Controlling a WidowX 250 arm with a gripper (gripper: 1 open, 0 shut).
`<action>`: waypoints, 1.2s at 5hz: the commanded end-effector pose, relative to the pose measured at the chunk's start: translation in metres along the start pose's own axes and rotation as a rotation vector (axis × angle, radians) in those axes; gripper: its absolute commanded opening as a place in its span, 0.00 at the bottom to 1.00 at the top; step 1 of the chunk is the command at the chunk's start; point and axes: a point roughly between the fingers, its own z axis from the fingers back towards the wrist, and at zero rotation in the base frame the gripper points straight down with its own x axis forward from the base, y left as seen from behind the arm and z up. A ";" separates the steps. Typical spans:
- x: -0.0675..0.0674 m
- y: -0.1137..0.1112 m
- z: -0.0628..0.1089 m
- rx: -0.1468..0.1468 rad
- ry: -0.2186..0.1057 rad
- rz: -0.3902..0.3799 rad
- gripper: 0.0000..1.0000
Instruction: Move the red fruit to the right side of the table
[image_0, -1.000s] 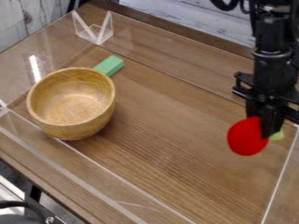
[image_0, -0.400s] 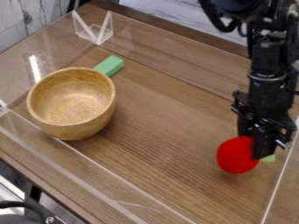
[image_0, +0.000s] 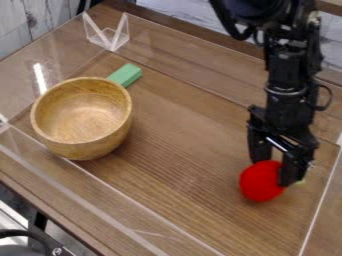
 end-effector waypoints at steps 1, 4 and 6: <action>0.008 0.000 0.029 0.055 -0.079 0.000 1.00; -0.014 0.040 0.120 0.185 -0.265 0.297 1.00; -0.040 0.102 0.144 0.241 -0.357 0.462 1.00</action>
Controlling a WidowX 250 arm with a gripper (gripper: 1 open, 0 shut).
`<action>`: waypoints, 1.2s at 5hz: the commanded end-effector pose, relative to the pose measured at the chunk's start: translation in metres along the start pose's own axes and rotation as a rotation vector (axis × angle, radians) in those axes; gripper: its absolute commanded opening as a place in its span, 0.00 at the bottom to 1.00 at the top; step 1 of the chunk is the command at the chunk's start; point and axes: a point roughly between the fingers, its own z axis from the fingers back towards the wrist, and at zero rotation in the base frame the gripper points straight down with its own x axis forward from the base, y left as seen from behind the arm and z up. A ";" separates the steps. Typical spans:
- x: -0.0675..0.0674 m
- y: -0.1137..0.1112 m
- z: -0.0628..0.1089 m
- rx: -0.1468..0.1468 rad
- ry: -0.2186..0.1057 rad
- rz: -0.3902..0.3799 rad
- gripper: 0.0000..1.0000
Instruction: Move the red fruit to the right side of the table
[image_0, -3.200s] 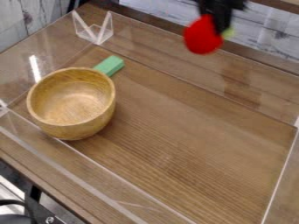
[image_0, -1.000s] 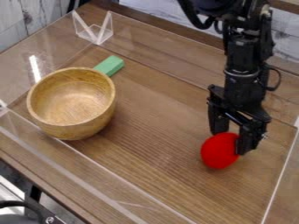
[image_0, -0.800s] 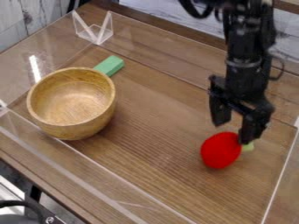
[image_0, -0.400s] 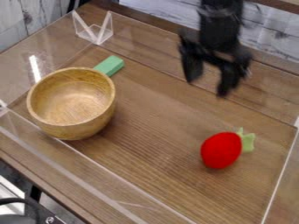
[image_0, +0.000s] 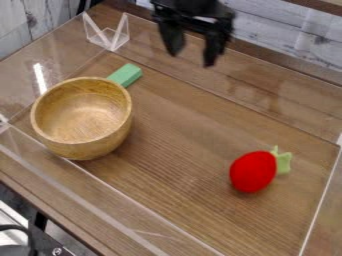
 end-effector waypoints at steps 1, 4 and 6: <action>0.020 0.017 0.008 0.008 -0.070 0.003 1.00; 0.031 0.012 -0.021 0.030 -0.047 0.065 1.00; 0.026 0.040 -0.036 0.025 -0.059 0.003 1.00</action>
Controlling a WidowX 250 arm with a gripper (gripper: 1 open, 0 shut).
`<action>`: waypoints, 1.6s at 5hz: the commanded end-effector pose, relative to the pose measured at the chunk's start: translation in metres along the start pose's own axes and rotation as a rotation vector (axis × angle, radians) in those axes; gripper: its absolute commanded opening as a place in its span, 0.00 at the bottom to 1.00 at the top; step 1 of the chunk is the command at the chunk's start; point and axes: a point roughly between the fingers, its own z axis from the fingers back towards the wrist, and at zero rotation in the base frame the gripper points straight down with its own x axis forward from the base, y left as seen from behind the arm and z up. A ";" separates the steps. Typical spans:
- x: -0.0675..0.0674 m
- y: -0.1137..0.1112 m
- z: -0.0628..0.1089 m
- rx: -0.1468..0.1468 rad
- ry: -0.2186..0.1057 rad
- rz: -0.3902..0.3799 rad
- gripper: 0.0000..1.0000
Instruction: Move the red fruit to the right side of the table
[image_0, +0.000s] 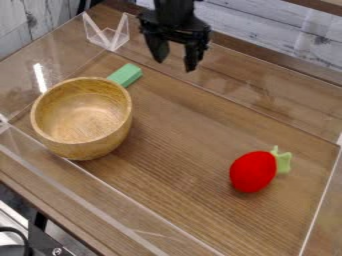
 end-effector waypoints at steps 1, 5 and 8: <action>0.006 0.000 0.011 -0.001 -0.047 -0.021 1.00; 0.025 -0.001 0.001 0.017 -0.074 0.081 1.00; 0.027 0.010 0.006 -0.007 -0.074 0.010 1.00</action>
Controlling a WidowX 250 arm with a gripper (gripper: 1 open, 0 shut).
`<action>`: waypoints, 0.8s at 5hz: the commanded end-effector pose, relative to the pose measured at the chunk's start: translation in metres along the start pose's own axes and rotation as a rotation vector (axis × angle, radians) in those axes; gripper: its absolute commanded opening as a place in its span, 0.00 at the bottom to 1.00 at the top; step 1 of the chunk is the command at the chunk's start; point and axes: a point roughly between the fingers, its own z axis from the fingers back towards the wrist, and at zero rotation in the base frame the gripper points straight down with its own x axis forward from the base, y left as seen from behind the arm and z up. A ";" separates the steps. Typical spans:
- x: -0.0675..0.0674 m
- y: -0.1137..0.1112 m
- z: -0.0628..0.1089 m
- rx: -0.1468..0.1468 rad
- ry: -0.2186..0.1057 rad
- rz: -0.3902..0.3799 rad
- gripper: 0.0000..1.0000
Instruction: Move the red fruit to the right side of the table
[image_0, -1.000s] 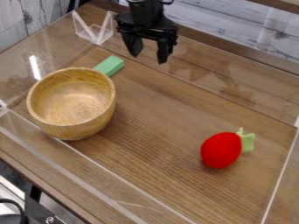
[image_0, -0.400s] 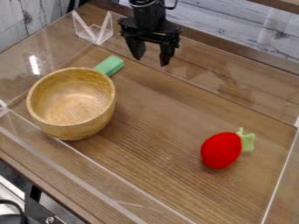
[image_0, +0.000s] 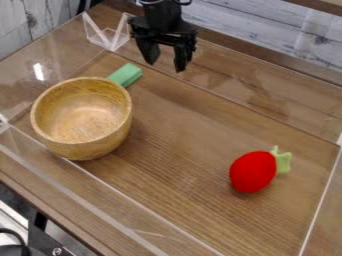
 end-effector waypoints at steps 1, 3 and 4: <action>0.015 -0.009 0.031 -0.002 -0.081 -0.041 1.00; 0.018 0.022 0.008 0.021 -0.069 -0.014 1.00; 0.006 0.005 0.014 0.005 -0.058 -0.059 1.00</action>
